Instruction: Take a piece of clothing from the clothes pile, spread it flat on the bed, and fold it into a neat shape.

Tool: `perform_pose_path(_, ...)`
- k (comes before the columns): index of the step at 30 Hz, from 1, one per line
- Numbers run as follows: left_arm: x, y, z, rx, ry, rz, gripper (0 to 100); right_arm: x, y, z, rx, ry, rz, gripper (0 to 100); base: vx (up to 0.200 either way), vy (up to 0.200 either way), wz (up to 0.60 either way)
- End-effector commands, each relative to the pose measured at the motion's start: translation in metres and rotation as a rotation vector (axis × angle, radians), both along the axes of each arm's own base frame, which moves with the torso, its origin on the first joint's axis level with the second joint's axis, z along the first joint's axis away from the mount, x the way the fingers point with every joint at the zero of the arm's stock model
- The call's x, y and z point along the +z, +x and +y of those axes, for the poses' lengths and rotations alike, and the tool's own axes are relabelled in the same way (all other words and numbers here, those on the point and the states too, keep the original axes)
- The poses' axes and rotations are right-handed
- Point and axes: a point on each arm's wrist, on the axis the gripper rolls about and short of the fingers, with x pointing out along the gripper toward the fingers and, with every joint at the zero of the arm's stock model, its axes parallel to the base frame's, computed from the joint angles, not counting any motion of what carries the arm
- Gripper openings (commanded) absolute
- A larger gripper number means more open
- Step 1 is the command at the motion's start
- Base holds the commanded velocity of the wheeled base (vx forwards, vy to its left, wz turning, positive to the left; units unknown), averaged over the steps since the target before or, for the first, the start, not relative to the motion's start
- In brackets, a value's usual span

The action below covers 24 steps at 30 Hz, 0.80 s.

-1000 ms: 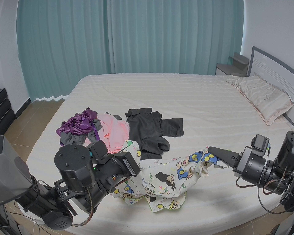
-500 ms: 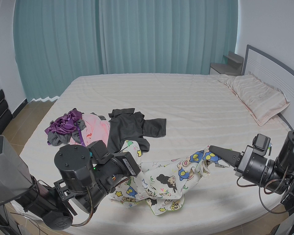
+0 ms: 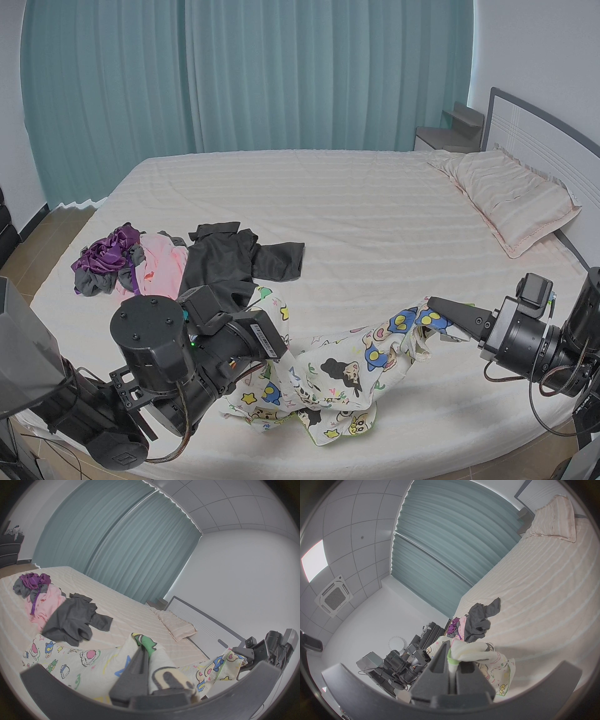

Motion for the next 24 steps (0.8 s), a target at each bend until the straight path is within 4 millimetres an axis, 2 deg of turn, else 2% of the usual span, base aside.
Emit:
perform_pose_path(1, 0.0002, -0.0002, -0.0001, 0.0, -0.001, 0.0, 0, -0.0008, 0.0004, 0.0004, 0.001, -0.002, 0.003, 0, 0.0, -0.2, 0.0)
perform_pose_path(24, -0.0012, 0.0002, -0.0005, 0.0, 0.003, 0.003, 0, -0.0011, 0.0006, 0.0005, 0.001, -0.003, 0.004, 0, 0.0, -0.2, 0.0)
